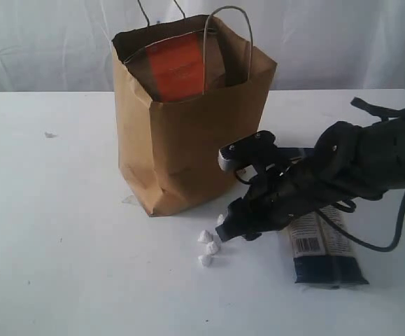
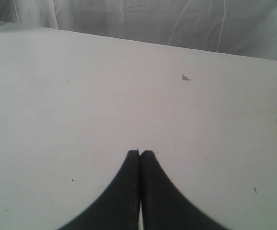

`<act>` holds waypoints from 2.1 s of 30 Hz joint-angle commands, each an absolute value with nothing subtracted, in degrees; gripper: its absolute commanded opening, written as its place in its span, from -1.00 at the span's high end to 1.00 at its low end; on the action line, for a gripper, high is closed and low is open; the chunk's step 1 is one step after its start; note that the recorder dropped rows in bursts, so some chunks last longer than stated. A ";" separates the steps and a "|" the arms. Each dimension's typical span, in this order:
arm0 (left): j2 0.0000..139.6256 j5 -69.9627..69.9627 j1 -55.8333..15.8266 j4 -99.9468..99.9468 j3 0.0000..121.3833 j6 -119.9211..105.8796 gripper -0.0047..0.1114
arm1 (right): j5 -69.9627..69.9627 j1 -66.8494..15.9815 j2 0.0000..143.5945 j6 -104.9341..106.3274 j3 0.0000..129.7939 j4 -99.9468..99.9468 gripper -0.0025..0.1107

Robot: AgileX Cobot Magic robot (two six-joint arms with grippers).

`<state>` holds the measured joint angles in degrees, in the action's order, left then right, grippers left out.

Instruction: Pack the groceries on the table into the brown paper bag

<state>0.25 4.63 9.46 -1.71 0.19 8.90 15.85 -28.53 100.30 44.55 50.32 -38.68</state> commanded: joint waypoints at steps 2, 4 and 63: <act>0.00 4.30 9.18 -1.54 0.00 8.80 0.92 | 11.16 -28.59 101.87 45.24 51.41 -41.70 0.07; 0.00 4.10 8.92 -1.54 0.00 8.80 0.92 | 12.98 -28.74 102.03 45.24 52.92 -44.10 0.07; 0.00 4.20 12.13 -1.54 0.00 8.80 0.92 | 46.71 -33.15 91.38 47.69 51.87 -44.10 0.96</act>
<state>0.25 4.52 10.73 -1.71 0.19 8.90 45.31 -33.17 92.30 47.88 53.50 -44.04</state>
